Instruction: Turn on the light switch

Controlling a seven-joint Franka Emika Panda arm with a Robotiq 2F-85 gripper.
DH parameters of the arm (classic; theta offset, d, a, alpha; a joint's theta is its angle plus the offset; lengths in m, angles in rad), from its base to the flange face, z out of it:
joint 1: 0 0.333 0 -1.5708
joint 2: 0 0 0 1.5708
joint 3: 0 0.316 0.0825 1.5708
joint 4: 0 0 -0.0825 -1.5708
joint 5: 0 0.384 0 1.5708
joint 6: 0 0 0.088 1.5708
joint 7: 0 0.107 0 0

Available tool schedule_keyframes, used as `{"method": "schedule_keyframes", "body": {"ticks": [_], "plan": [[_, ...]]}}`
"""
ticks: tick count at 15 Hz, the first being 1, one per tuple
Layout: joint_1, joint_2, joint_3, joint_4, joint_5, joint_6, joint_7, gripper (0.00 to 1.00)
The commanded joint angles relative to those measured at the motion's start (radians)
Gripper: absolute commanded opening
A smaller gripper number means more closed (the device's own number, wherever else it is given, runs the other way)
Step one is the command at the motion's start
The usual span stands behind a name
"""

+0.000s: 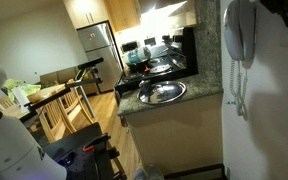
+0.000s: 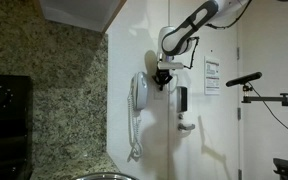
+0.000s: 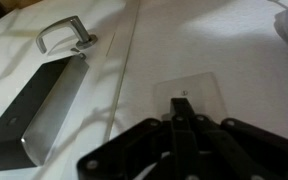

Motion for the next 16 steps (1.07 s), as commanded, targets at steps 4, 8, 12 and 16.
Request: {"method": "schedule_keyframes", "body": {"ticks": [4, 8, 12, 16], "plan": [[0.007, 0.074, -0.014, 0.113, 0.002, -0.108, 0.019, 0.00], [0.028, 0.008, -0.039, 0.027, -0.061, -0.065, 0.055, 0.00], [0.055, -0.051, -0.074, -0.079, -0.175, -0.006, 0.131, 0.00], [0.063, -0.128, -0.093, -0.214, -0.285, 0.062, 0.196, 0.00]]}}
